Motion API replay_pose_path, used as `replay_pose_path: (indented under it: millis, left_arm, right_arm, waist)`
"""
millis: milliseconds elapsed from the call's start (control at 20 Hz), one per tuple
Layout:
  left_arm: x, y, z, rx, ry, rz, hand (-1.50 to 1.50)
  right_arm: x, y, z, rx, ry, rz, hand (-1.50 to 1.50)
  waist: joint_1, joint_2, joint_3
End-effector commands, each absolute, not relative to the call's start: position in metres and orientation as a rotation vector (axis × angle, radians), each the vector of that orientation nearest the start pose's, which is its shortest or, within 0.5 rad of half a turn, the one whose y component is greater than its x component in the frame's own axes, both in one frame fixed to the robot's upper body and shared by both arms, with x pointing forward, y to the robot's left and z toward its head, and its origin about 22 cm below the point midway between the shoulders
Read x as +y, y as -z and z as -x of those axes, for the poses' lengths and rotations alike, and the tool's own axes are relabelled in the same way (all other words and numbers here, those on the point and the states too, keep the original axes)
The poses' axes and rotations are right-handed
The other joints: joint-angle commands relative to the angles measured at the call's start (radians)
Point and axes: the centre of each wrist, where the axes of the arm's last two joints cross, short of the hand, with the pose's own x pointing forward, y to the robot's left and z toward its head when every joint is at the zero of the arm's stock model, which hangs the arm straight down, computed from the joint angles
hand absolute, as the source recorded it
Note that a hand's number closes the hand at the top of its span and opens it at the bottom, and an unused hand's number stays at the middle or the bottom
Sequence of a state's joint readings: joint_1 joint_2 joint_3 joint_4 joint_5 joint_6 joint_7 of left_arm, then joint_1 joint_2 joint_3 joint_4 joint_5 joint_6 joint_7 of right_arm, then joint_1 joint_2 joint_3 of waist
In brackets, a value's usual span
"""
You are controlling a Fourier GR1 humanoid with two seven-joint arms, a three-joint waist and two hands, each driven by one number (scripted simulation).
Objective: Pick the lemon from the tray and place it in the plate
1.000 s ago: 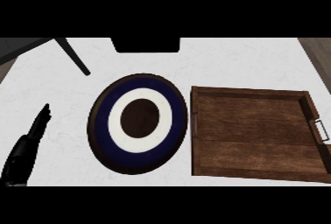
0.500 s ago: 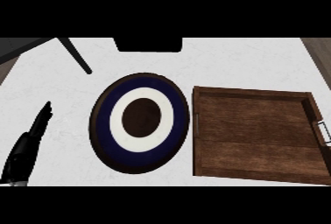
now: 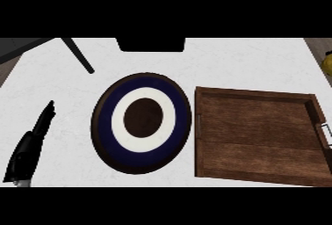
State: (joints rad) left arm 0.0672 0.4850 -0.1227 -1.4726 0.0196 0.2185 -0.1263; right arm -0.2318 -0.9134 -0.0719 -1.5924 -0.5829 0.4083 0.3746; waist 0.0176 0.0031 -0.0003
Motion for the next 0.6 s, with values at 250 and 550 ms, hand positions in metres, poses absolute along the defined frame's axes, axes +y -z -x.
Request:
replay_pose_path:
  millis: [250,550]
  left_arm:
    - [0.322,-0.002,-0.214,-1.526,0.315,-0.465,0.00]
    - [0.337,0.002,-0.212,-1.512,0.296,-0.447,0.00]
  right_arm:
    - [-0.366,-0.179,-0.310,-1.177,-0.910,0.112,-1.50]
    - [-0.365,-0.164,-0.337,-1.138,-0.984,0.111,-1.50]
  waist:
    - [0.006,-0.001,0.001]
    - [0.002,-0.001,0.001]
